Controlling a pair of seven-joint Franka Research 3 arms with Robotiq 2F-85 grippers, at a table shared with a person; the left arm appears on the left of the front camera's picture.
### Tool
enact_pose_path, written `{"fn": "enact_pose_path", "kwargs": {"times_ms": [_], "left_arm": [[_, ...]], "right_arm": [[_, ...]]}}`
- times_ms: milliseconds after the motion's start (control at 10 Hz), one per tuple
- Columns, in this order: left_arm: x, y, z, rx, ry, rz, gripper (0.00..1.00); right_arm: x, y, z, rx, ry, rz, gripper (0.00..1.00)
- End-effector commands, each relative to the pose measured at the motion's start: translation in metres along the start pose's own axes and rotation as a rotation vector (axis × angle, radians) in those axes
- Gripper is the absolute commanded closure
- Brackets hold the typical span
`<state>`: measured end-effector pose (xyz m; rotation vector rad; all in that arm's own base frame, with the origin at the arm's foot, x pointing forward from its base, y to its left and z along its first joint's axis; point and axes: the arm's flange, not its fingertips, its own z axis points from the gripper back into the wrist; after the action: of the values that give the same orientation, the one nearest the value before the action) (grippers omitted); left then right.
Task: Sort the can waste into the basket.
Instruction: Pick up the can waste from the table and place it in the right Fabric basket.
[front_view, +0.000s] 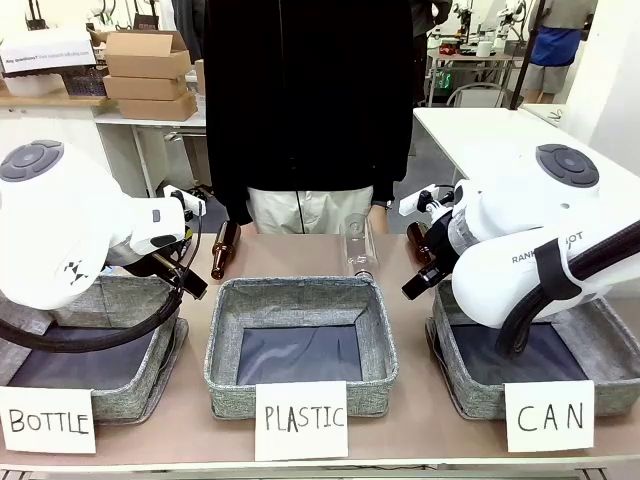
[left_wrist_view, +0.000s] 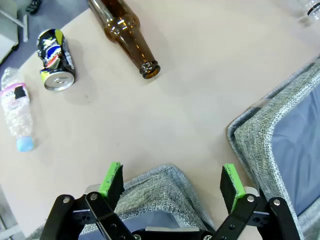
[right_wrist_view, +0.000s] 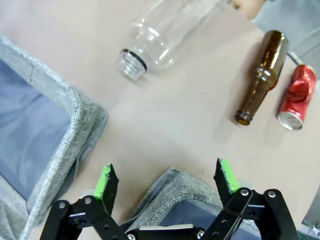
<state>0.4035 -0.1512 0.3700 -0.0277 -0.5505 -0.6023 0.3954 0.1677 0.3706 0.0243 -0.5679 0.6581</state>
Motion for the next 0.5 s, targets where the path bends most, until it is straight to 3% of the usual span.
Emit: {"fn": "enact_pose_path", "kwargs": {"times_ms": [0,200,300,400], "left_arm": [[0.0,0.0,0.0,0.0,0.0,0.0,0.0],[0.0,0.0,0.0,0.0,0.0,0.0,0.0],[0.005,-0.007,0.029,-0.001,0.03,0.034,0.0],[0.008,-0.018,0.077,-0.022,0.115,0.21,0.0]], "right_arm": [[0.0,0.0,0.0,0.0,0.0,-0.001,0.0],[0.0,0.0,0.0,0.0,0.0,0.0,0.0],[0.002,0.003,0.029,-0.055,0.049,-0.055,0.0],[-0.003,0.008,0.077,-0.008,0.027,-0.176,0.0]]}}
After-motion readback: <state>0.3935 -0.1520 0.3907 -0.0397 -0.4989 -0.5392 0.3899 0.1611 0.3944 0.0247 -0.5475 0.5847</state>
